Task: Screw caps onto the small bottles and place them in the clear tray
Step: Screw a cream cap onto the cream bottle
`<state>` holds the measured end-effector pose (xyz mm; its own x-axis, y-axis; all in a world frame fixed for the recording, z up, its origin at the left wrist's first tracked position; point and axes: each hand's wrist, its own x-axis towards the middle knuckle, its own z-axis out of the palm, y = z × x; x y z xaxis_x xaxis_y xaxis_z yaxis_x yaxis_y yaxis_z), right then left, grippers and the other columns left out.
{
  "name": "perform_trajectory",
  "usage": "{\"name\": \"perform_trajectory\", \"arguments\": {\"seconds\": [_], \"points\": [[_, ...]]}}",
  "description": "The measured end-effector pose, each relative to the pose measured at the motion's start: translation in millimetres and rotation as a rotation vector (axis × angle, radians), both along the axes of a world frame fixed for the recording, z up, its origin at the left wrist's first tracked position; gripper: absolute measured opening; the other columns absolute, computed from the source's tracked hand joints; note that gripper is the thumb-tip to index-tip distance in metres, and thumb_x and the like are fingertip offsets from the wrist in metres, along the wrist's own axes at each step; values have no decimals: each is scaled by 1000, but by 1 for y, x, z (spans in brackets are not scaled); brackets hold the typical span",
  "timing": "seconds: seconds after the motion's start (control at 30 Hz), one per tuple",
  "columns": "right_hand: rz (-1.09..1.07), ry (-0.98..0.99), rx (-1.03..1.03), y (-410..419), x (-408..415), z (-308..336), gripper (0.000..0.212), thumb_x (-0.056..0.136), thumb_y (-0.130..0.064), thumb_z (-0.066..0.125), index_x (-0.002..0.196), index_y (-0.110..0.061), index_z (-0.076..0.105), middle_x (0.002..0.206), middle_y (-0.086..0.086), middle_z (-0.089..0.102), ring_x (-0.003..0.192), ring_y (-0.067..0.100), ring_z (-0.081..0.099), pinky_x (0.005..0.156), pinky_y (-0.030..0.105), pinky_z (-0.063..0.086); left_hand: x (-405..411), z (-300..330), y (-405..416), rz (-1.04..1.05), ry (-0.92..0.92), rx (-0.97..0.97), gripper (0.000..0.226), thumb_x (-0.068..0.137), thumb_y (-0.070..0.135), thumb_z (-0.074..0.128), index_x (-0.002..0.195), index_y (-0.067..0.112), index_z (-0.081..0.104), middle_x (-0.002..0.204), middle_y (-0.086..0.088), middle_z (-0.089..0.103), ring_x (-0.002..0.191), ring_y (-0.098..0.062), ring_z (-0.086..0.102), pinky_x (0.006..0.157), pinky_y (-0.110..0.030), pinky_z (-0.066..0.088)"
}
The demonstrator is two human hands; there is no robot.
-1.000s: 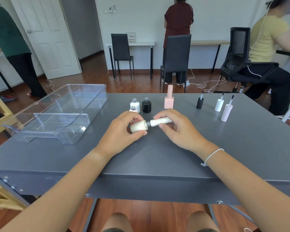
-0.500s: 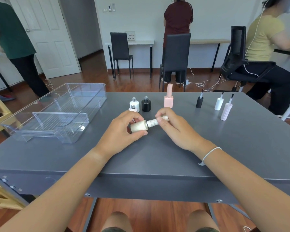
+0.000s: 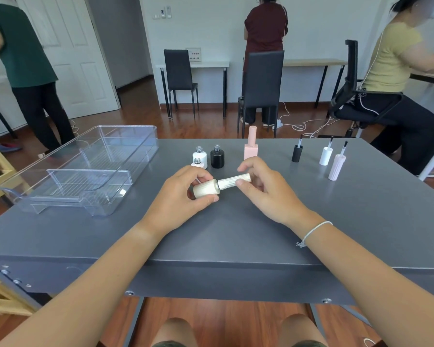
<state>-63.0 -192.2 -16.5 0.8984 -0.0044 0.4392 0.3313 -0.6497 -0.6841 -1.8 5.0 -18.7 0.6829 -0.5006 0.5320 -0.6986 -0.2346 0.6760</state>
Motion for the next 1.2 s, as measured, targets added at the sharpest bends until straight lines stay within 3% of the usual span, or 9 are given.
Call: {"name": "perform_trajectory", "arguments": {"seconds": [0.1, 0.3, 0.47, 0.53, 0.67, 0.83, 0.9, 1.03, 1.2], "points": [[20, -13, 31, -2, -1, 0, 6, 88, -17, 54, 90, -20, 48, 68, -1, 54, 49, 7, 38, 54, 25, 34, 0, 1, 0, 5, -6, 6, 38, 69, 18, 78, 84, 46, 56, 93, 18, 55, 79, -4, 53, 60, -8, 41], [-83, -32, 8, -1, 1, 0, 31, 90, -41, 47, 74, -15, 52, 52, -8, 42, 50, 7, 38, 53, 26, 32, 0, 0, 0, 6, 1, 1, 38, 69, 19, 78, 83, 47, 55, 92, 18, 56, 80, -4, 53, 60, -8, 40], [-7, -34, 42, -3, -2, 1, 5, 89, -26, 53, 85, -26, 49, 67, -1, 53, 51, 7, 38, 54, 25, 35, 0, 0, 1, 14, -7, 3, 39, 69, 19, 78, 83, 47, 55, 90, 15, 57, 80, -5, 53, 60, -8, 40], [-19, -34, 40, -2, -1, 1, 12, 89, -23, 53, 78, -28, 49, 64, -7, 50, 51, 7, 38, 54, 26, 35, -1, 1, 0, 7, -6, 3, 39, 69, 18, 78, 82, 47, 55, 90, 17, 57, 80, -4, 53, 60, -8, 40], [-101, -7, 37, -1, 1, 0, 32, 90, -40, 49, 70, -16, 58, 50, -9, 44, 49, 6, 39, 54, 27, 34, -1, 0, 1, 1, -9, 8, 37, 69, 18, 78, 83, 45, 56, 93, 18, 55, 80, -5, 53, 60, -8, 40], [-35, -45, 67, -3, -3, 2, 2, 88, -27, 55, 86, -27, 53, 66, -8, 52, 51, 8, 38, 56, 28, 38, -1, 0, 0, 1, -7, -1, 40, 69, 18, 78, 83, 48, 55, 93, 18, 55, 79, -5, 53, 60, -9, 41], [-48, -46, 59, -3, -3, 1, 8, 88, -23, 55, 81, -24, 54, 63, -9, 50, 51, 8, 37, 55, 27, 36, 0, 0, -1, -6, -5, 4, 39, 69, 18, 78, 83, 47, 56, 92, 20, 55, 79, -5, 53, 60, -9, 41], [-104, -5, 65, -4, -1, 0, 36, 90, -41, 48, 68, -14, 58, 50, -7, 44, 49, 8, 38, 54, 26, 35, 0, -1, 0, -12, -1, 8, 37, 70, 19, 77, 84, 46, 56, 91, 22, 55, 79, -6, 54, 60, -10, 42], [-29, -35, 68, -2, -3, 2, 10, 88, -29, 54, 80, -33, 51, 64, -9, 51, 51, 7, 37, 54, 23, 36, 1, -1, 0, -4, -3, -1, 39, 70, 18, 78, 84, 47, 56, 91, 21, 55, 78, -5, 53, 59, -9, 41]]}}
